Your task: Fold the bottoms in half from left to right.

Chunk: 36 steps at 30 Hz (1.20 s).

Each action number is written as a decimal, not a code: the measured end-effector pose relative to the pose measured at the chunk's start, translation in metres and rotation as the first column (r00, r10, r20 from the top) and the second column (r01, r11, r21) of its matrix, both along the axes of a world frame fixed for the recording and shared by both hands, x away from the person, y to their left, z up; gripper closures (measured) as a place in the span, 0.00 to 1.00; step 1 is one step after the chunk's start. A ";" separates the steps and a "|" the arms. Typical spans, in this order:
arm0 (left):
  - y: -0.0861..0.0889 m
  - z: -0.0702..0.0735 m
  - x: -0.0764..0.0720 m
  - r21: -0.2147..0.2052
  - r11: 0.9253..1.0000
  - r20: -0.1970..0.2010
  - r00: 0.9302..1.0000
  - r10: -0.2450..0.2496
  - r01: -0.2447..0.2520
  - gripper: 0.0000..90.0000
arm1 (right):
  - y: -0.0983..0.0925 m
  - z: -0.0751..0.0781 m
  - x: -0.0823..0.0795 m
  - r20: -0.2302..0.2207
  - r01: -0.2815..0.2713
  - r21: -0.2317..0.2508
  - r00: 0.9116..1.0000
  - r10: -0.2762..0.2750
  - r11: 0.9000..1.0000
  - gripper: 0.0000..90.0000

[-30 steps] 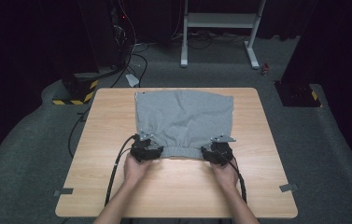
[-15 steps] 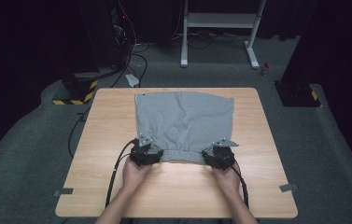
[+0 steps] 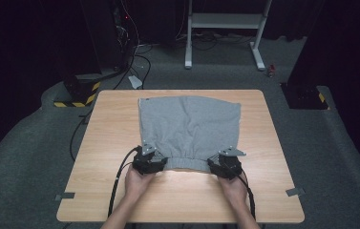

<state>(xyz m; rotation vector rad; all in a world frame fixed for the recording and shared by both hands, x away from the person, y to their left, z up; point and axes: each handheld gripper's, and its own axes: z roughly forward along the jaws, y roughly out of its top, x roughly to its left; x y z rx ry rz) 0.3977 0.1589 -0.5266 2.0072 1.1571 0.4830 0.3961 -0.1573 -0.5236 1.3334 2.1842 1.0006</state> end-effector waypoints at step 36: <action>-0.005 0.000 -0.052 -0.002 1.000 0.002 1.000 -0.019 0.019 0.39 | -0.007 0.000 -0.053 0.002 -0.001 0.003 1.000 0.001 1.000 0.49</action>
